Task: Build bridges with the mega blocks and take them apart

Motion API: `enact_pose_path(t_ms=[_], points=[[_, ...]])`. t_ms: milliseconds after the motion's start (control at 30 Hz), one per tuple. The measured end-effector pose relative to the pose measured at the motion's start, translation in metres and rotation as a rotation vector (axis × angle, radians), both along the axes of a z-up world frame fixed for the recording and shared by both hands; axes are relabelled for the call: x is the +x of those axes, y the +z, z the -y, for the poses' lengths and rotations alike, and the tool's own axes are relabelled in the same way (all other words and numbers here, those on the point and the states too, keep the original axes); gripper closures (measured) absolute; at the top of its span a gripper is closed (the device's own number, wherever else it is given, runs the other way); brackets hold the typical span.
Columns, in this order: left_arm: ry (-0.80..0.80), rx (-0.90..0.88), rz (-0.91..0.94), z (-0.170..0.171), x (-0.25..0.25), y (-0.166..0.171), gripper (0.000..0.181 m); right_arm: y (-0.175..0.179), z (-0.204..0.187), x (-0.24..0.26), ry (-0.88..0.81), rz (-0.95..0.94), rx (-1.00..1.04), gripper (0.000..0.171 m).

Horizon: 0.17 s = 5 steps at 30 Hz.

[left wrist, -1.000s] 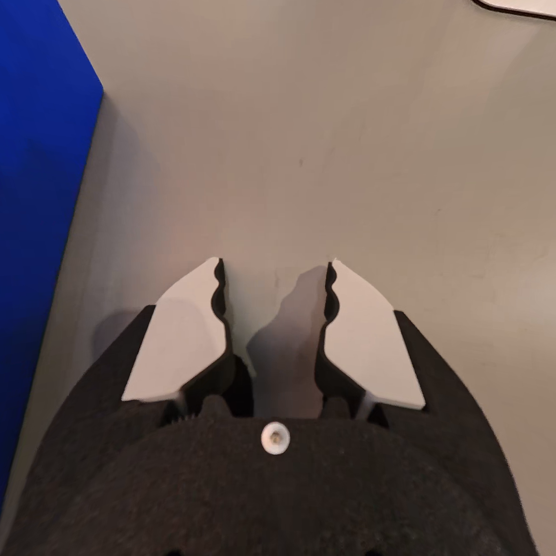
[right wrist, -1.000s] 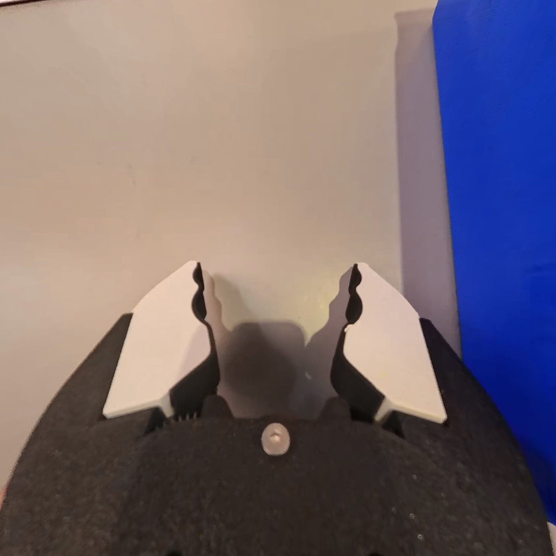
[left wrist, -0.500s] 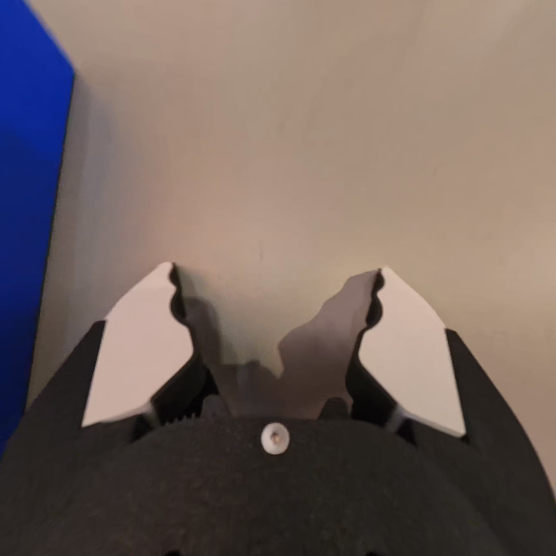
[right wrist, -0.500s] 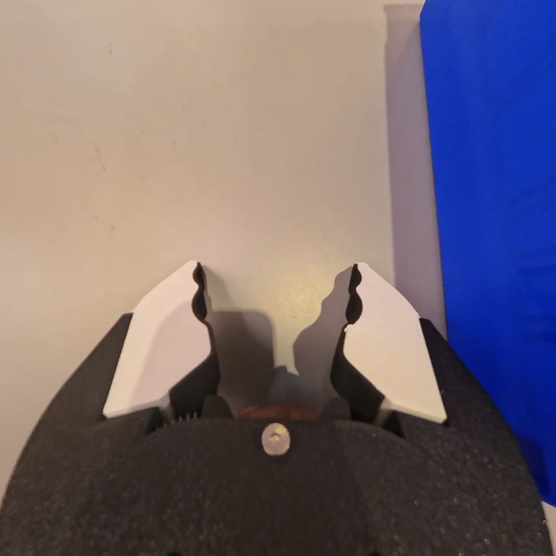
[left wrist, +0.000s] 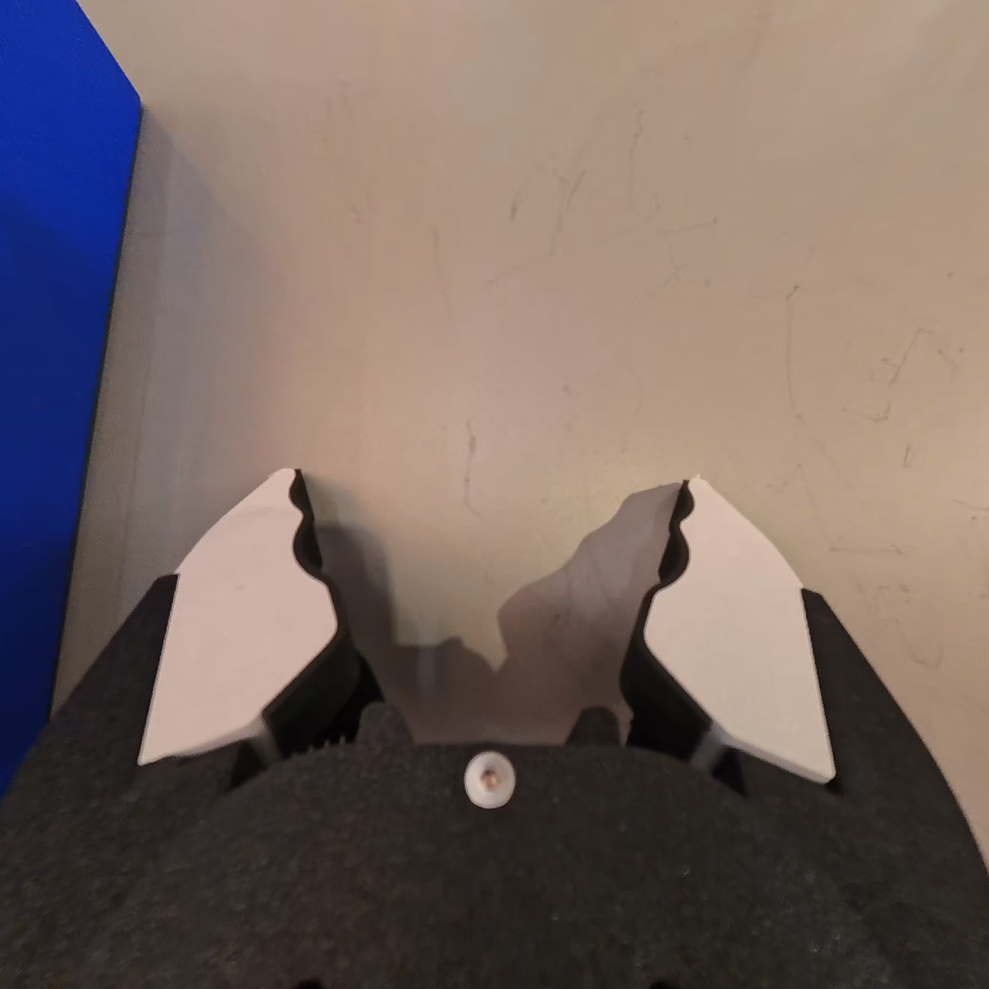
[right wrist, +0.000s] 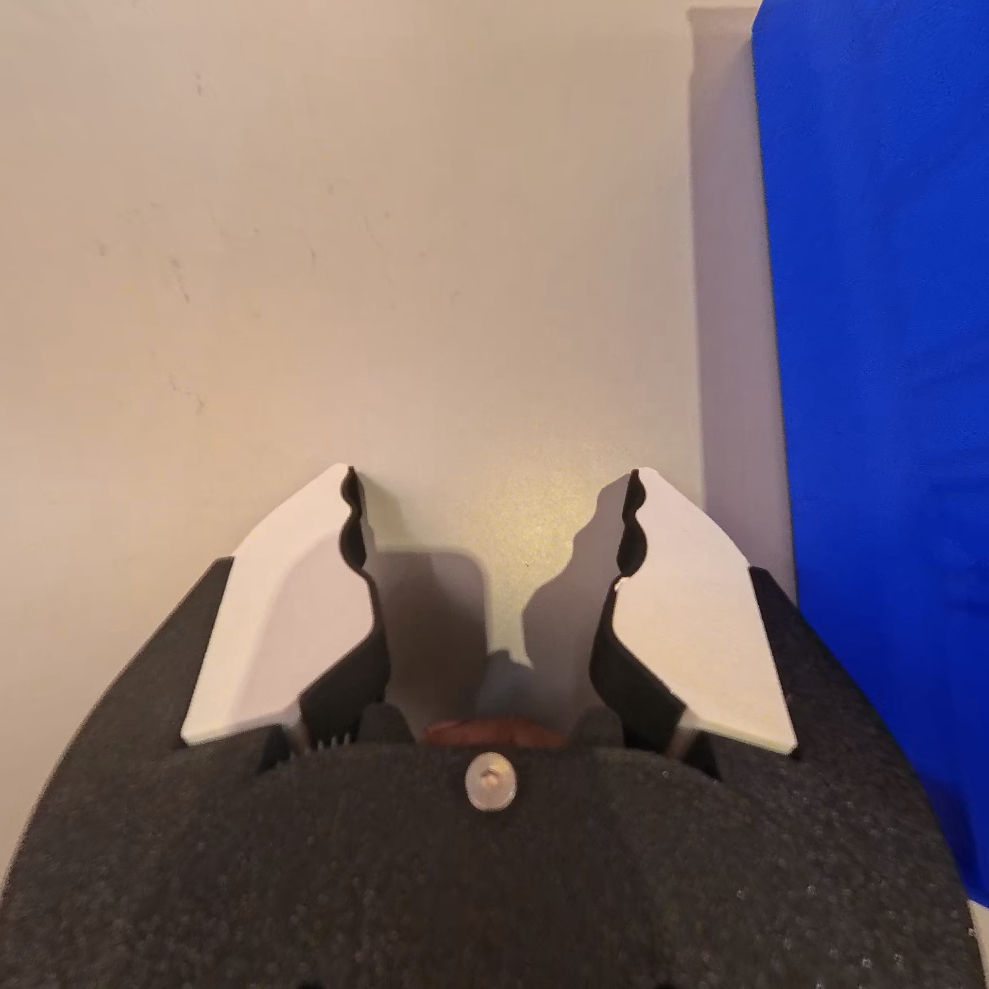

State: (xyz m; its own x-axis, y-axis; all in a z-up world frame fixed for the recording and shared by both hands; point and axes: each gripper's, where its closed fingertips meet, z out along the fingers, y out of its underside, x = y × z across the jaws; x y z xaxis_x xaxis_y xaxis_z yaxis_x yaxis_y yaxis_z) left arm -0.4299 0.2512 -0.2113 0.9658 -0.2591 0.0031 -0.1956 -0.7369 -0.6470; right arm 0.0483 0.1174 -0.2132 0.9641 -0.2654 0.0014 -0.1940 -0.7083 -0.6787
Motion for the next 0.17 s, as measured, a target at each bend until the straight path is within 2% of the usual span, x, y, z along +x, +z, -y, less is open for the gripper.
enact_pose_path(t_ms=[167], points=[[-0.003, 0.001, -0.001, -0.0006, 0.0011, -0.0005, 0.056, -0.0001, 0.0, 0.0001, 0.0, 0.0, 0.0, 0.078]])
